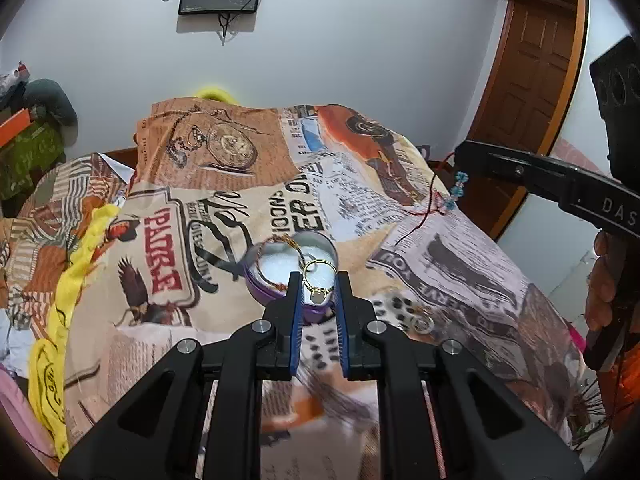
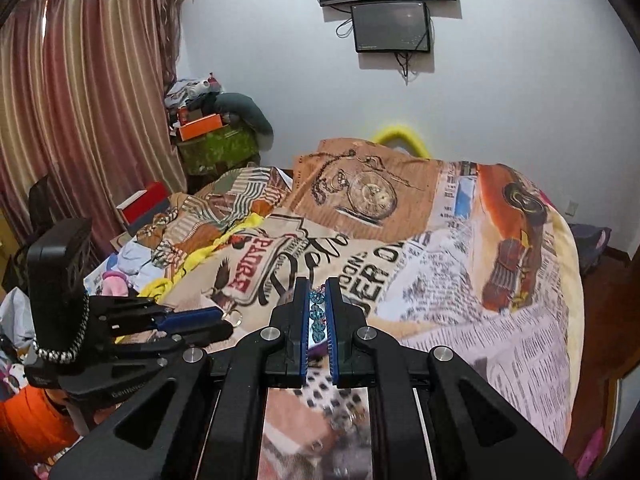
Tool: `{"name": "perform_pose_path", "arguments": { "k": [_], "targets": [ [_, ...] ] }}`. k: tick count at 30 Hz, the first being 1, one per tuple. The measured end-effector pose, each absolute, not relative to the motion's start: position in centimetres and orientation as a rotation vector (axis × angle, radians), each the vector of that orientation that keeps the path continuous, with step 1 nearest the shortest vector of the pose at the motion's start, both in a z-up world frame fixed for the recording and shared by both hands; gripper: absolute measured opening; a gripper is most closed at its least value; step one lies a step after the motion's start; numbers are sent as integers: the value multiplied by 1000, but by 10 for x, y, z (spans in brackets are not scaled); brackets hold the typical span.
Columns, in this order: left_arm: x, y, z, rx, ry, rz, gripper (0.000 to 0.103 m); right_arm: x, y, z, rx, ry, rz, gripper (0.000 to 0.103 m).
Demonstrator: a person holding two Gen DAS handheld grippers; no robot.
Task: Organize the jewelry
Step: 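Lower both held items into the heart tin and open both grippers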
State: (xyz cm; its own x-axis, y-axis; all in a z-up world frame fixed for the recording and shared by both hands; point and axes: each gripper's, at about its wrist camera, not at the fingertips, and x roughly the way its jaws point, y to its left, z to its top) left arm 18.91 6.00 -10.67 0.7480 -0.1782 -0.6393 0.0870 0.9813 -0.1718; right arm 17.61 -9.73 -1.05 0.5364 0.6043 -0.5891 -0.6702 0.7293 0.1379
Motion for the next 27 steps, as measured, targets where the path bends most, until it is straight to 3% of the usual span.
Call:
{"name": "perform_pose_path", "arguments": {
  "k": [13,27],
  "targets": [
    [238,70,-126,-122,750,-136,14,211,-56,-34,-117,727,801,7],
    [272,75,-169,-139,867,-154,14,247,-23,-88,-127,954,812,7]
  ]
}}
